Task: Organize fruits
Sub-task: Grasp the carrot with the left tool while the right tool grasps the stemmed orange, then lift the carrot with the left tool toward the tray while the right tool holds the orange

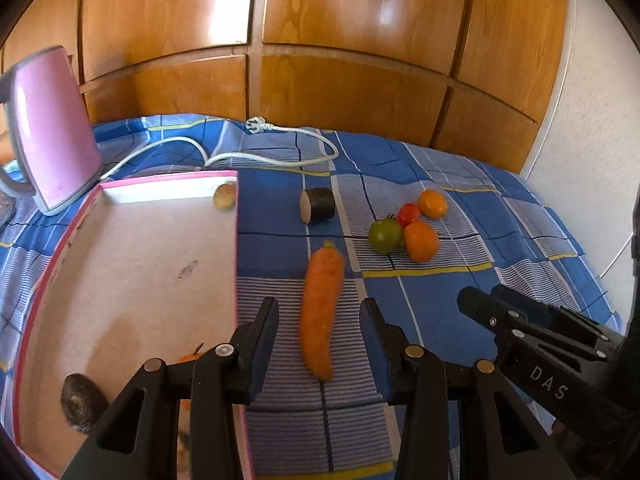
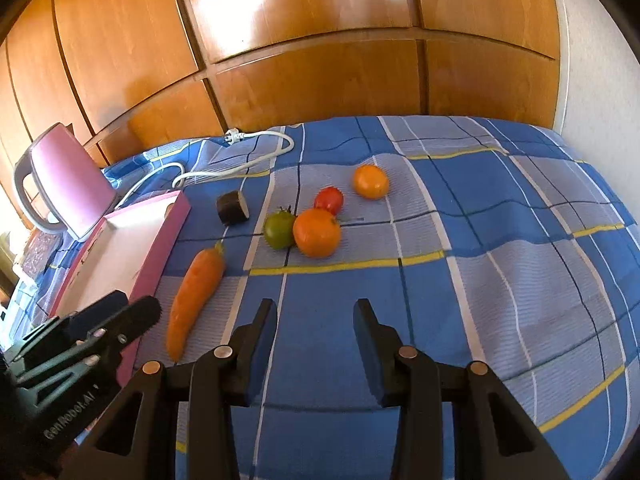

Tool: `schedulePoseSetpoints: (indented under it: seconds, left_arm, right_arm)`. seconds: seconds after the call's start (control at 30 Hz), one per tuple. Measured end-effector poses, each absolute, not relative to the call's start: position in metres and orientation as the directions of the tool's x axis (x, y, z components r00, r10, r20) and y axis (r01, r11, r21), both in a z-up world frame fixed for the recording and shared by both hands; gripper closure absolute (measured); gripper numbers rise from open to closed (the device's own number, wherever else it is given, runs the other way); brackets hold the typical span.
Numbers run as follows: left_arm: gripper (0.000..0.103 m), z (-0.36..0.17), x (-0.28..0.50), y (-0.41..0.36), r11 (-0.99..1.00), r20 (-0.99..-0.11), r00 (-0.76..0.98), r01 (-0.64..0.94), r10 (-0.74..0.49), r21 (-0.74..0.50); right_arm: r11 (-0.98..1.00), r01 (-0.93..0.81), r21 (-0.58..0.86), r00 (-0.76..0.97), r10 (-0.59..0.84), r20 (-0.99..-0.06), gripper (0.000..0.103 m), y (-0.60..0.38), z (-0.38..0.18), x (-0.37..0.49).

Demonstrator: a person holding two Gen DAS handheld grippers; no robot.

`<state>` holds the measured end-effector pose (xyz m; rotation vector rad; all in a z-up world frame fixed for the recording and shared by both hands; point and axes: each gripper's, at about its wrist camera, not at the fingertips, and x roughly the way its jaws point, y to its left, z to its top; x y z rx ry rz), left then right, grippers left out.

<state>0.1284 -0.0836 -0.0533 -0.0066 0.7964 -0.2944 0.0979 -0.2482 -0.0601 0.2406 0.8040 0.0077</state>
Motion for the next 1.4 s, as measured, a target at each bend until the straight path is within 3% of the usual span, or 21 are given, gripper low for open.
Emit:
schedulePoseSetpoints:
  seconds: [0.53, 1.03, 1.1, 1.4]
  left_arm:
    - [0.06, -0.082, 0.176, -0.096, 0.959, -0.767, 0.582, 0.234, -0.271, -0.161]
    - [0.062, -0.093, 0.188, -0.123, 0.985, -0.78, 0.617, 0.171, -0.099, 0.011]
    - [0.073, -0.091, 0.187, -0.118, 0.986, -0.774, 0.624, 0.163, -0.113, -0.013]
    - [0.074, -0.084, 0.149, -0.116, 0.942, -0.746, 0.589, 0.293, -0.311, -0.161]
  right_arm:
    - [0.983, 0.028, 0.183, 0.656, 0.12, -0.745, 0.063, -0.247, -0.076, 0.159]
    - [0.985, 0.021, 0.169, 0.648, 0.115, -0.753, 0.065, -0.245, -0.09, 0.182]
    - [0.984, 0.023, 0.179, 0.644, 0.122, -0.755, 0.065, -0.247, -0.09, 0.177]
    - [0.974, 0.046, 0.221, 0.621, 0.145, -0.77, 0.065, -0.259, -0.089, 0.144]
